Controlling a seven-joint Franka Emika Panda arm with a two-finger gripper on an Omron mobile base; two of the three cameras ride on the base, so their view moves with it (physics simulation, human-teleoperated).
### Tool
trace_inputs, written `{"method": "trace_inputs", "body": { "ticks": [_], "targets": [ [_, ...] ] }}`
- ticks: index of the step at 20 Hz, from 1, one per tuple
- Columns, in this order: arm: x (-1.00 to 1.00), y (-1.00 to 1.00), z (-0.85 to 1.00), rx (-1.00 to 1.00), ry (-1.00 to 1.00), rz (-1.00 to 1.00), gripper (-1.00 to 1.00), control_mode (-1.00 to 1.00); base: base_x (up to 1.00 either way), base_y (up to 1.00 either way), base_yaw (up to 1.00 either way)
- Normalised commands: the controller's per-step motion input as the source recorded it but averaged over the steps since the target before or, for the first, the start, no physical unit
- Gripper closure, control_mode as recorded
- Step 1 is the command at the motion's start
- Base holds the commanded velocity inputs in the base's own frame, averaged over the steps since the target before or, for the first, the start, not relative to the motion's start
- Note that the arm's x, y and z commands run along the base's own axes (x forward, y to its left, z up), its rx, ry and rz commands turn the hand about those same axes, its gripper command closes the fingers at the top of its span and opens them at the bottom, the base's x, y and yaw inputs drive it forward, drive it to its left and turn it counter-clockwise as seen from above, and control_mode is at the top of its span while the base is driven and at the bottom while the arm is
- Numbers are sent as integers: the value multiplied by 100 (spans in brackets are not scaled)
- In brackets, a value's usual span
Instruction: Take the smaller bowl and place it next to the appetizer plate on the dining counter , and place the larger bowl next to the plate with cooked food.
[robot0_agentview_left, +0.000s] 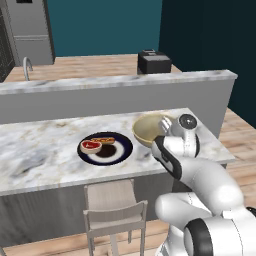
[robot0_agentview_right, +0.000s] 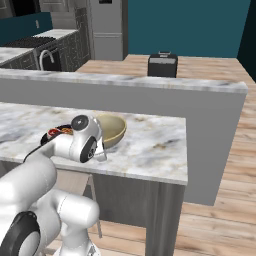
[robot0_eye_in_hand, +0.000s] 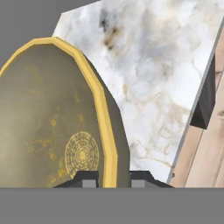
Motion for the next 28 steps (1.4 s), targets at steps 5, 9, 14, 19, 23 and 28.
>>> {"method": "trace_inputs", "body": {
  "ticks": [5, 9, 14, 19, 23, 28],
  "targets": [
    [-2, 0, -6, 0, 12, 0, 100, -100, 0, 0, 0],
    [-1, 0, -3, 0, 10, 0, 100, -100, 0, 0, 0],
    [1, 0, -20, 0, 2, 0, 100, -100, 0, 0, 0],
    [10, 0, -35, 0, 0, 0, 100, -100, 0, 0, 0],
    [17, 0, -40, 0, 0, 0, 100, -100, 0, 0, 0],
    [22, 0, -26, 0, 0, 0, 100, -100, 0, 0, 0]
  ]
}}
